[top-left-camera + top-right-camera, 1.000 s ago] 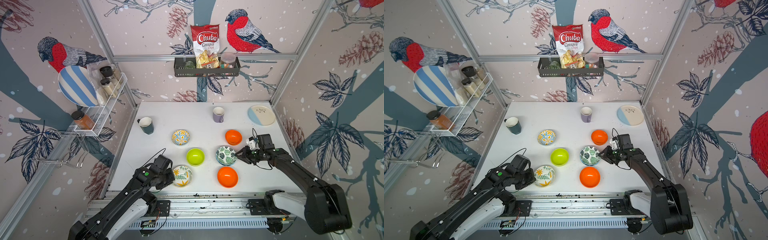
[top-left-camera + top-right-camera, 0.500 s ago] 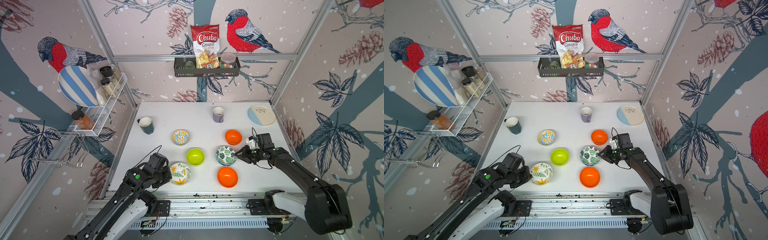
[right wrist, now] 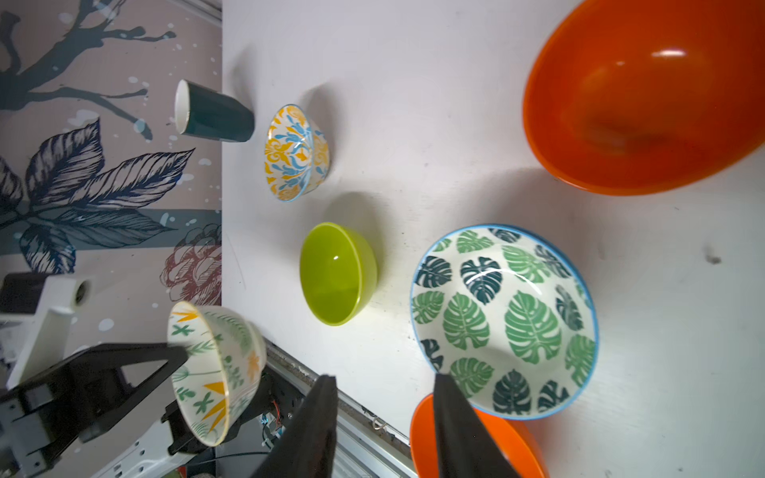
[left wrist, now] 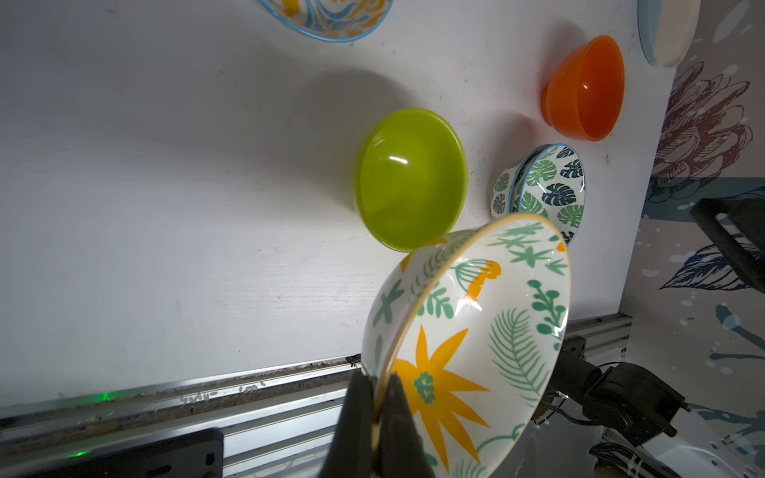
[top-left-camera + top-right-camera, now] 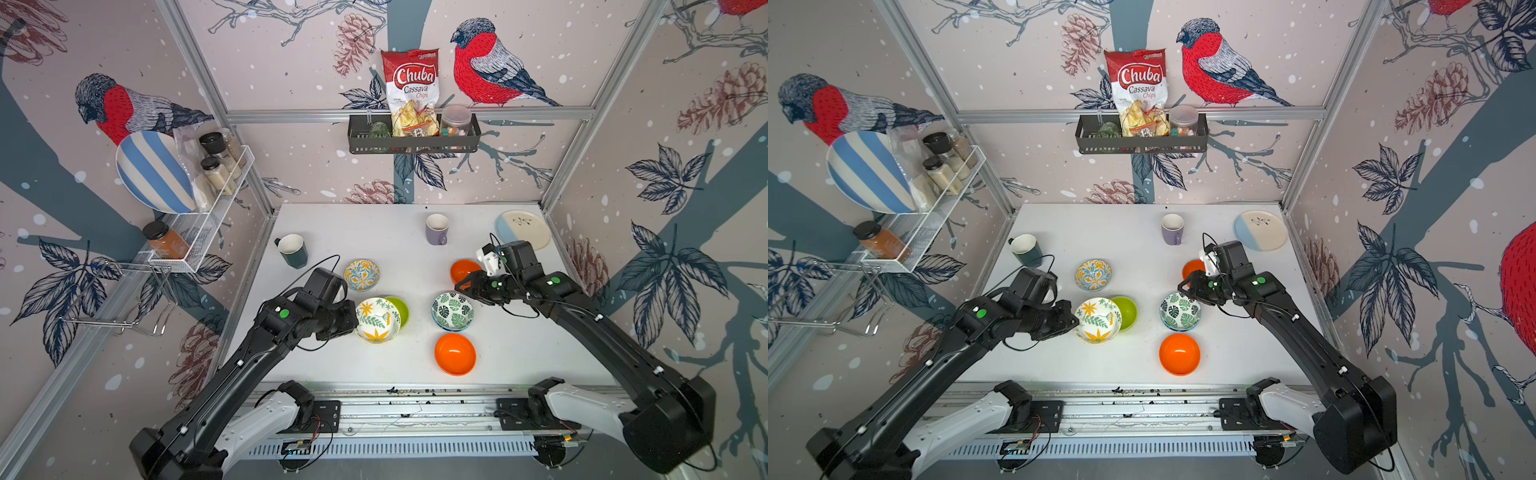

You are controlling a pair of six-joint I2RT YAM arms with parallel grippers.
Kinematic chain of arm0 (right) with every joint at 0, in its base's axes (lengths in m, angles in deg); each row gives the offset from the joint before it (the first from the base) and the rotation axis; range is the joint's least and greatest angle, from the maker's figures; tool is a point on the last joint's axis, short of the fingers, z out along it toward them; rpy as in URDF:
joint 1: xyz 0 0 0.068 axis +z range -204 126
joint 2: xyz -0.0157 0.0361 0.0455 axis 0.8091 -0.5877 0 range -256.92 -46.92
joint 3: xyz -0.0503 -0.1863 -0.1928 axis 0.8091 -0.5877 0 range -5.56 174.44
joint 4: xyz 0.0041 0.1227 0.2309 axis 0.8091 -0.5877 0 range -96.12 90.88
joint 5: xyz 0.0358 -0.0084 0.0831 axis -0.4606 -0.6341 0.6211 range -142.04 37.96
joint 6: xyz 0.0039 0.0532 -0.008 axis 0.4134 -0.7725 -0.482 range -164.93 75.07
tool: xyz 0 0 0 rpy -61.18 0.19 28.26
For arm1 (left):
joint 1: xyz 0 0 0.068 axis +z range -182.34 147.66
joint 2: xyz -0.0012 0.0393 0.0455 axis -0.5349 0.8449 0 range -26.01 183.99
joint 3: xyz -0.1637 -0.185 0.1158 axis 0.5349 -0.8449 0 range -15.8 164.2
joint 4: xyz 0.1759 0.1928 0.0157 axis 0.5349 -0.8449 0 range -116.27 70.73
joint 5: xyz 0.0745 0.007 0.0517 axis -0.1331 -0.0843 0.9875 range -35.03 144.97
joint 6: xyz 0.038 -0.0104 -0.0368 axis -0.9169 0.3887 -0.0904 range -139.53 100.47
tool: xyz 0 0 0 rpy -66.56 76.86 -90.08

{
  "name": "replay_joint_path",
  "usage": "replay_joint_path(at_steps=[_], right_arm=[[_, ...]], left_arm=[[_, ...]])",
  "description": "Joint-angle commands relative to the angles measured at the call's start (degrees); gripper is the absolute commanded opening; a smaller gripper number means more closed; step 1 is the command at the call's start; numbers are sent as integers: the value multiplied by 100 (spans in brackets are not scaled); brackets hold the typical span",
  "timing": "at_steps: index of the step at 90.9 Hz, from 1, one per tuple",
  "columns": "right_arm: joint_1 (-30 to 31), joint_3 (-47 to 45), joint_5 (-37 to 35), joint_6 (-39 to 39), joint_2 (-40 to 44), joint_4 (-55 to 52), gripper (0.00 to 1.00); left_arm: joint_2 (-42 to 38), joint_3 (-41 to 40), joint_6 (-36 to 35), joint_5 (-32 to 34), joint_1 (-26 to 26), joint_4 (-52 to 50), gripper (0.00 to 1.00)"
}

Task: Stack the bowls
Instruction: Pick up the bowl from the center of the board.

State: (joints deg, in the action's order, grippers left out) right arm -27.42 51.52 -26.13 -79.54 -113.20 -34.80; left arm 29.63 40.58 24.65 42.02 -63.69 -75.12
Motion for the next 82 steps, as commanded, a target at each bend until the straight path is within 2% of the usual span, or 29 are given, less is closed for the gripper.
replay_joint_path(at_steps=[1,33,49,82], right_arm=[[252,315,28,-136,-108,-163,49],[1178,921,17,-399,-777,-242,48],[1448,943,-58,-442,-989,-193,45],[1624,873,-104,-485,-1230,-71,32]], left_arm=[[550,262,-326,-465,-59,624,0],[1821,1153,-590,-840,-415,962,0],[1977,1255,-644,-923,-459,1019,0],[1943,1222,-698,-946,-478,1011,0]])
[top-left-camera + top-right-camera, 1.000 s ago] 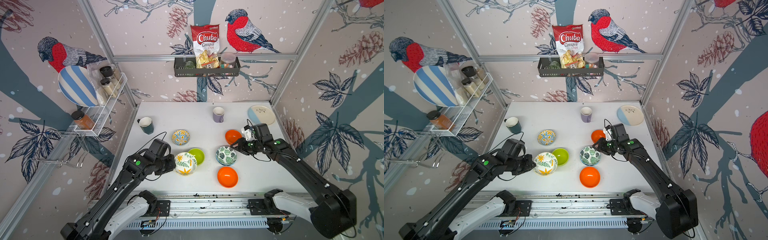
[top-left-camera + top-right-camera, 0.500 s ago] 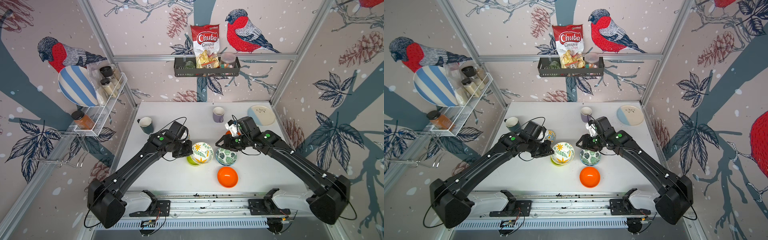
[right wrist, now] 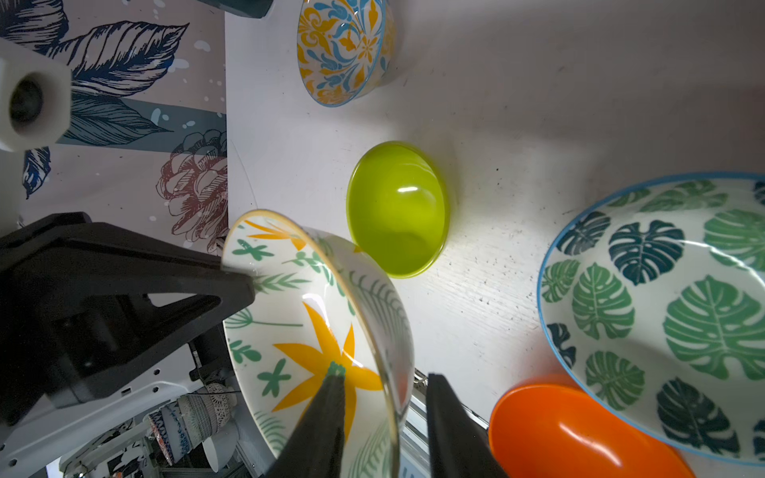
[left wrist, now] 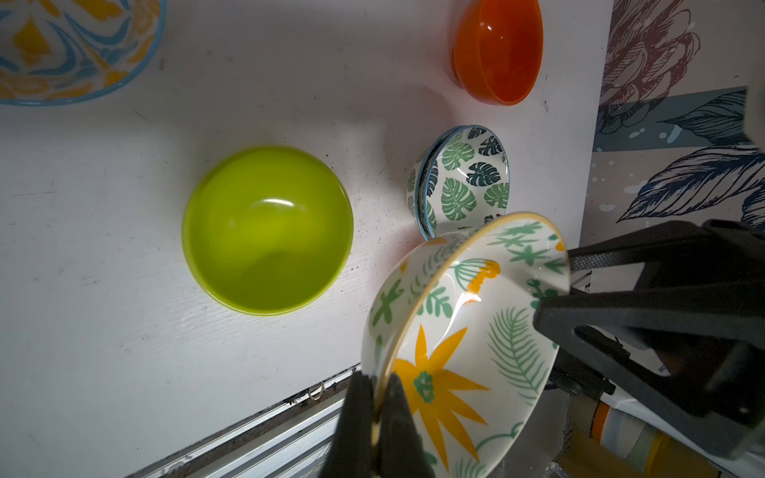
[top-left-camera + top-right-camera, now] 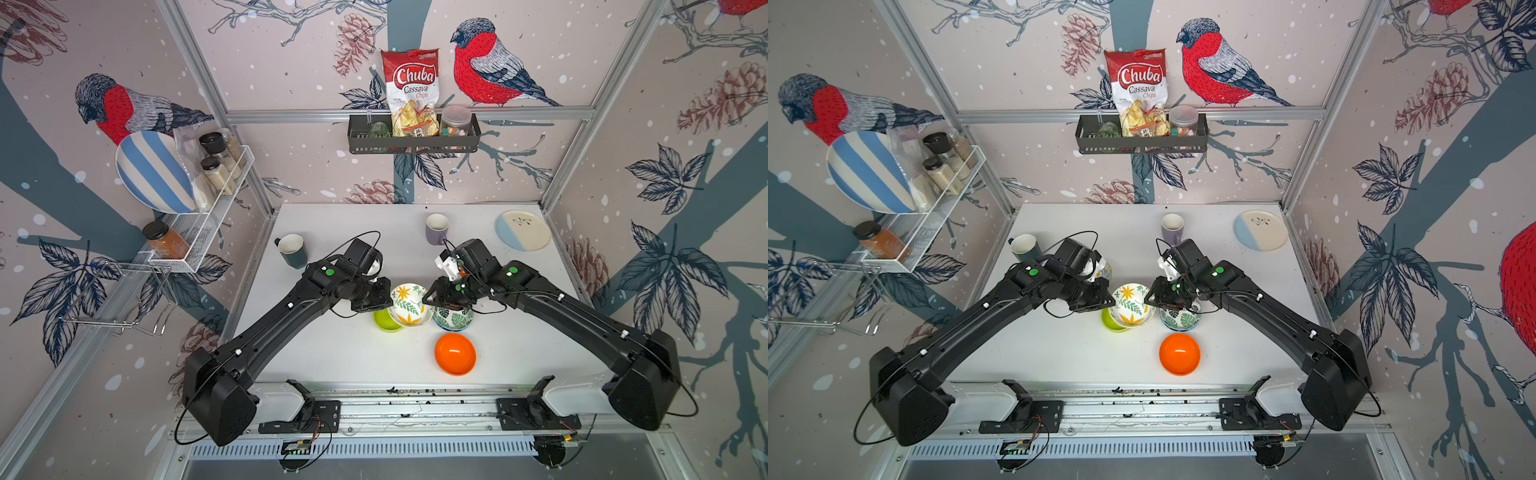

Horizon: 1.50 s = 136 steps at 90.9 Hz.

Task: Stack the bowls
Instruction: Pick up the bowl from the center of the board.

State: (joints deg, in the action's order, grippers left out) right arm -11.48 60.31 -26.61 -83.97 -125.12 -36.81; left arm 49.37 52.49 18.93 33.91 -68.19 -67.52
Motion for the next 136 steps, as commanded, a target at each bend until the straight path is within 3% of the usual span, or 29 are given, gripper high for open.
replay_joint_path(at_steps=[1,11,110,124,136], right_arm=[[30,-9,-56,-46,-47,130,31],[41,-42,-59,-53,-43,145,25],[-60,-327,51,-104,-1,328,12],[-66,-387,141,-136,1,421,0],[-85,-451,221,-193,51,539,0]], left_arm=[[-31,33,-131,-135,-27,252,0],[-32,8,-173,-118,-27,222,0],[-97,-150,-235,-79,-27,257,0],[-102,-150,-218,-92,-27,285,0],[-111,-281,-199,-113,-28,333,0]])
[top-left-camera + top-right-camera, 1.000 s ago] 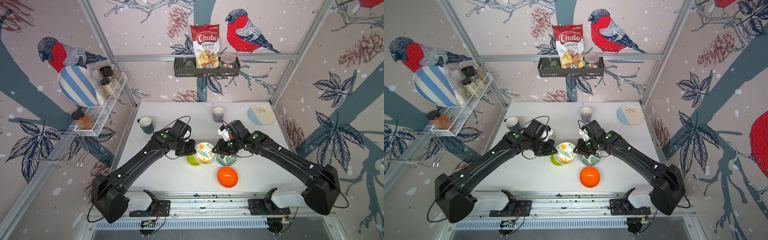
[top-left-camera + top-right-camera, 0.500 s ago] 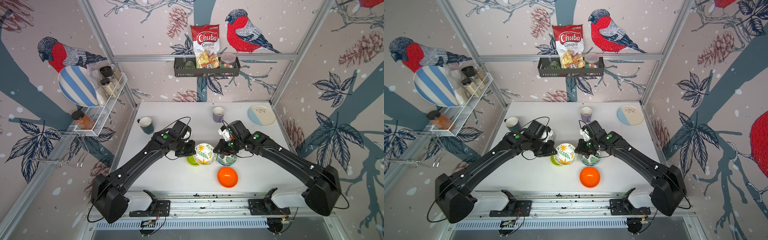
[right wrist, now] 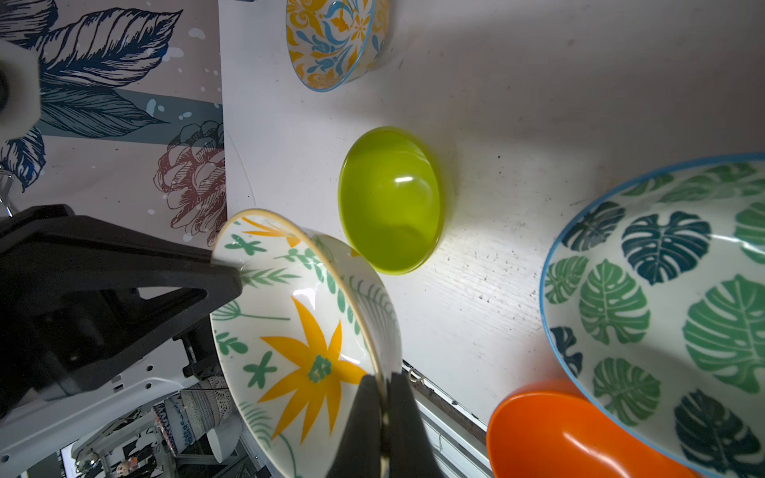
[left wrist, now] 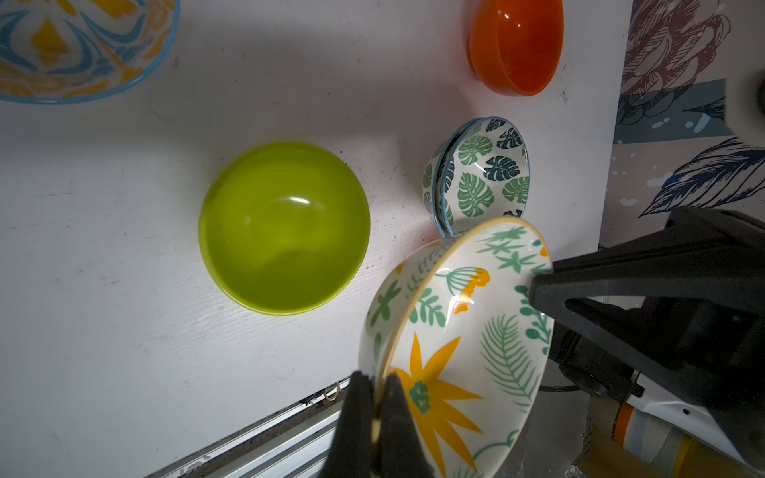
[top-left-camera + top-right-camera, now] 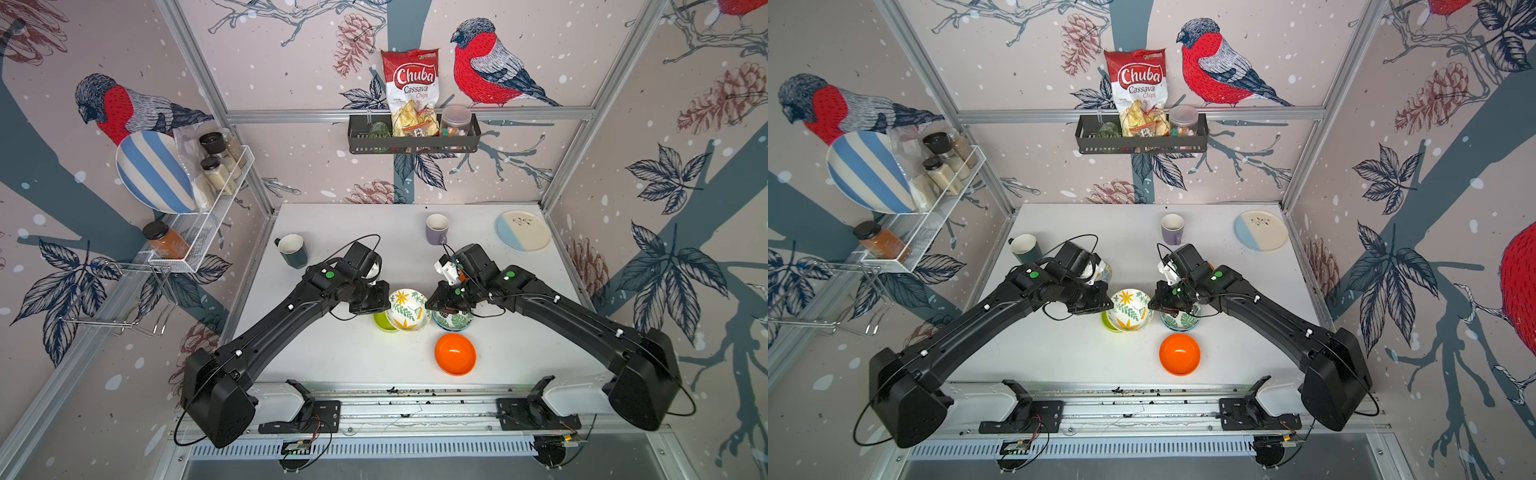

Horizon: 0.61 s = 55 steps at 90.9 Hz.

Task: Stack the bowls
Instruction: Pick up the bowl from the center of the board.

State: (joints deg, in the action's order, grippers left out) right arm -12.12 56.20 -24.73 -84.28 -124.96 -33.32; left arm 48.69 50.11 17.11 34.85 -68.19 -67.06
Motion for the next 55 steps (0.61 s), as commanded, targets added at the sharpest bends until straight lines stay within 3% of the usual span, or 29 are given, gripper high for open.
replay_joint_path(at_steps=[1,10,15,22,30,55], right_arm=[[-27,-41,31,-170,39,196,0],[-106,-80,70,-211,100,246,0],[-180,-92,84,-221,139,251,0],[-309,-130,160,-248,206,291,0],[-512,-148,221,-242,291,293,0],[-1279,-302,307,-28,580,94,0]], left_arm=[[-47,-47,-17,-209,-27,287,0],[-36,-53,-17,-185,-27,287,0],[-51,-45,-17,-156,-19,272,15],[-88,-30,-10,-90,-16,246,44],[-172,-2,0,61,-18,180,63],[-811,-303,-70,596,187,-143,67]])
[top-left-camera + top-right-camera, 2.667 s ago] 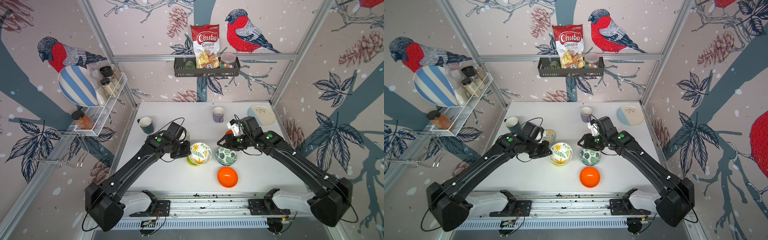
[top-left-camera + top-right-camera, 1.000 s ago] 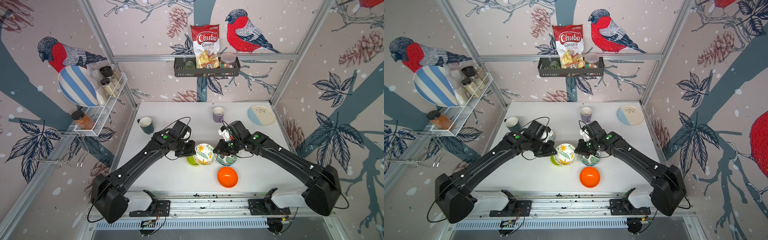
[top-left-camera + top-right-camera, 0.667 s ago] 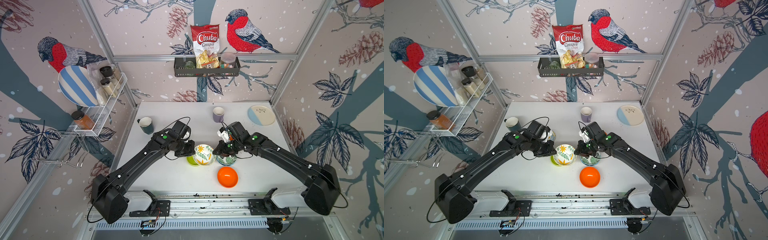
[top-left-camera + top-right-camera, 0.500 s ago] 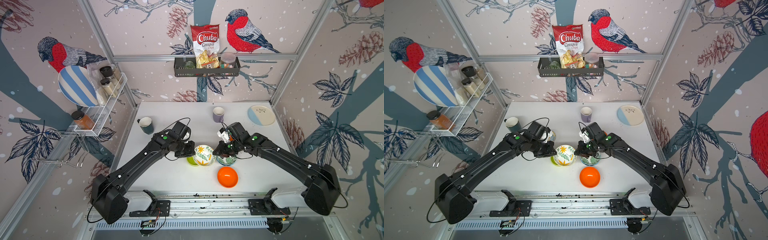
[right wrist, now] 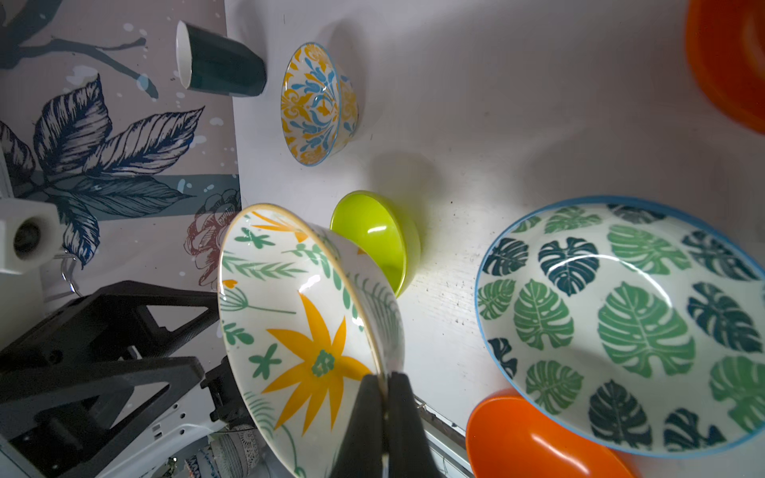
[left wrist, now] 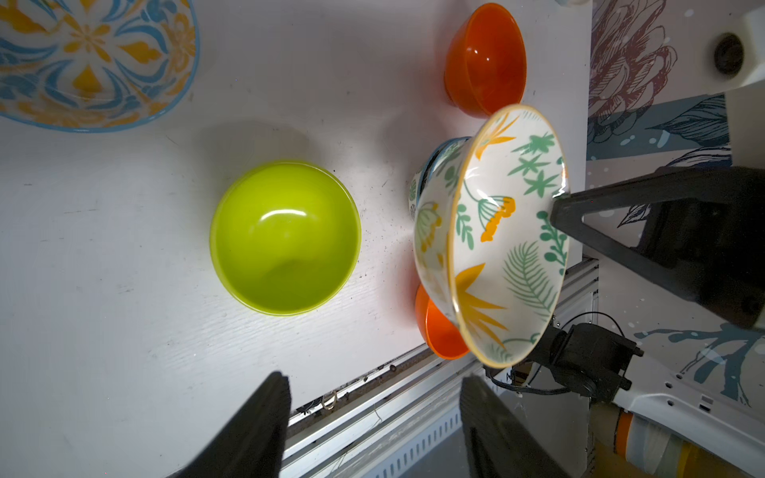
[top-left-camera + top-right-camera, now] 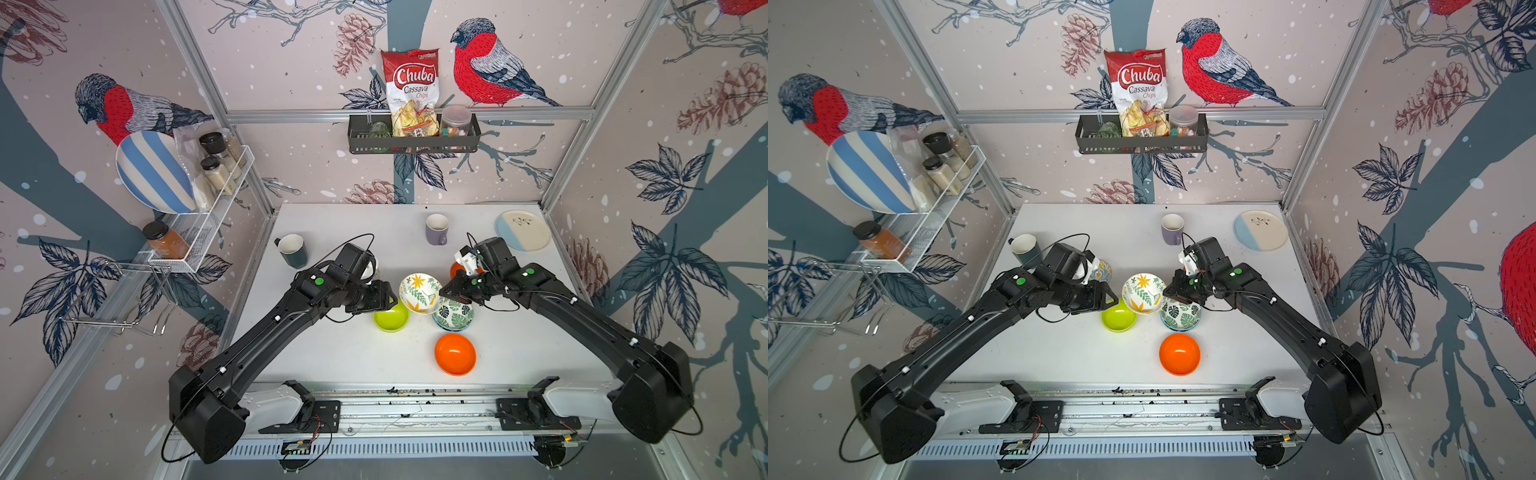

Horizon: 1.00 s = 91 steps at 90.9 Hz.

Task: Stack the bowls
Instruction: Place the bowl on the bowl.

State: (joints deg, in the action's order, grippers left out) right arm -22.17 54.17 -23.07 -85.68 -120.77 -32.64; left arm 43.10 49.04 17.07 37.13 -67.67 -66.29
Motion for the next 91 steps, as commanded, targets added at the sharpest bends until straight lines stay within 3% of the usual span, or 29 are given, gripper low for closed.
replay_joint_path(at_steps=[1,33,91], right_arm=[[-309,-122,147,120,169,32,0],[-1493,-1024,134,412,677,137,0],[-1653,-1737,146,773,687,632,0]], left_arm=[[-293,-229,-66,373,164,-228,67],[-1227,-1022,-347,548,899,-631,65],[-1303,-1386,-390,506,967,-527,64]])
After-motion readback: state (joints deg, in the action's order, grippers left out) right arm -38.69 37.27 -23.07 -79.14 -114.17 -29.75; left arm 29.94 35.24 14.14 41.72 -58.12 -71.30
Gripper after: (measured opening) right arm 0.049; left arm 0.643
